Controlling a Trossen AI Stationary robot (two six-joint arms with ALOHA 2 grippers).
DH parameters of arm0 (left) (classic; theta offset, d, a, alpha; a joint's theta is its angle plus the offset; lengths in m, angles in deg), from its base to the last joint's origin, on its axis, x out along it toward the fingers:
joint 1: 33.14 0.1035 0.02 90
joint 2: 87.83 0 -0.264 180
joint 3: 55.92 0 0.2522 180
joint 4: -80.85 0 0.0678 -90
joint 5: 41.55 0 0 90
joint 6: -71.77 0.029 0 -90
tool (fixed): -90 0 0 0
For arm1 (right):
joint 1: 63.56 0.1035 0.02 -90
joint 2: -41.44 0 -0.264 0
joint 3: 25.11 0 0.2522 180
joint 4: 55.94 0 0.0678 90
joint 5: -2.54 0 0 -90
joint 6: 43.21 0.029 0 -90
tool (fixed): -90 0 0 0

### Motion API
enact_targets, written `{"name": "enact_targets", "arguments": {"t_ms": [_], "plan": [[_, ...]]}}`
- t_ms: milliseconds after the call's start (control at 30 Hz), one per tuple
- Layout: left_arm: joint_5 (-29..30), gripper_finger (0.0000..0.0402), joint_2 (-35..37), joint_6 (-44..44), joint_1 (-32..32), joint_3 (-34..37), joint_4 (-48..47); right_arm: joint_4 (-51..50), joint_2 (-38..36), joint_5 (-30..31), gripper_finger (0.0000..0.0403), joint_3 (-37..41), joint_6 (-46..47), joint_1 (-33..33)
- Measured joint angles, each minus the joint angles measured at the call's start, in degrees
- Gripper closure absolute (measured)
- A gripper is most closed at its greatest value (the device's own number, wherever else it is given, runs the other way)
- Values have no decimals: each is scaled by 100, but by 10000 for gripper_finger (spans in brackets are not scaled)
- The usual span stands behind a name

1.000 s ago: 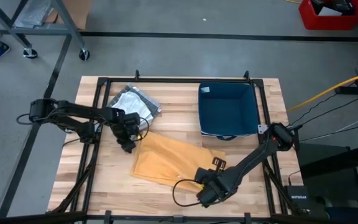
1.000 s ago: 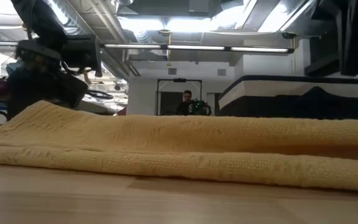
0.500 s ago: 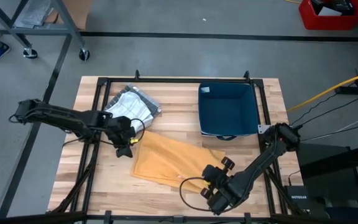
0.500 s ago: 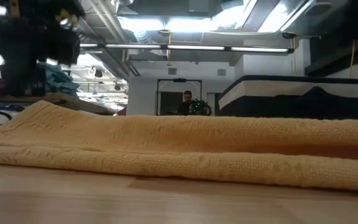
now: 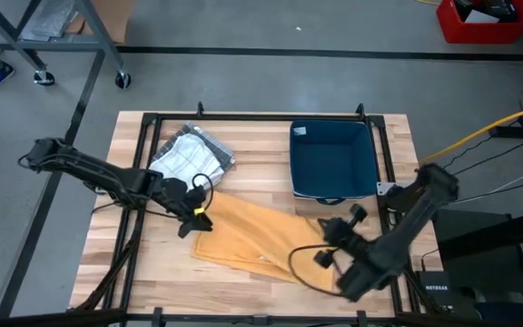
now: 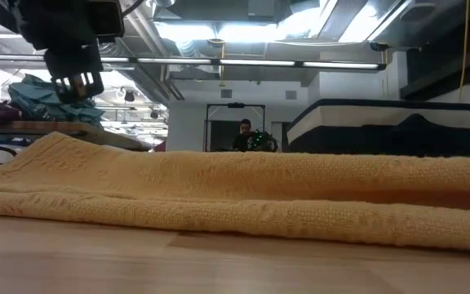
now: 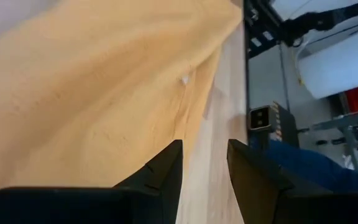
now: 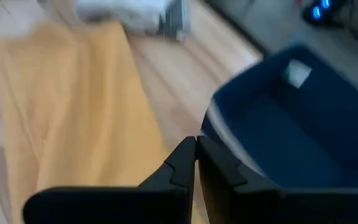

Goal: Fold towel
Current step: Fold the yellow towel

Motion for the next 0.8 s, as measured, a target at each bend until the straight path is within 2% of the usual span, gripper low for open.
{"name": "enact_targets", "arguments": {"t_ms": [200, 333, 433, 533, 633, 800], "plan": [[71, 284, -249, -39, -6, 0, -23, -22, -1278, 868, 378, 433, -212, 310], [188, 284, -361, -40, -6, 0, -11, -34, -2194, 1424, 378, 910, -823, 322], [284, 284, -375, -42, -4, 0, 9, -30, -3024, 1943, 378, 1577, -977, 309], [379, 284, -376, -133, -4, 0, 23, 61, -3941, 2125, 378, 2601, -284, 313], [452, 284, -377, -273, -4, 0, 114, 1000, -4827, 2110, 378, 3976, 478, 313], [696, 284, -377, -485, -6, 0, 66, 4344, -6037, 1956, 378, 6186, 754, 309]]}}
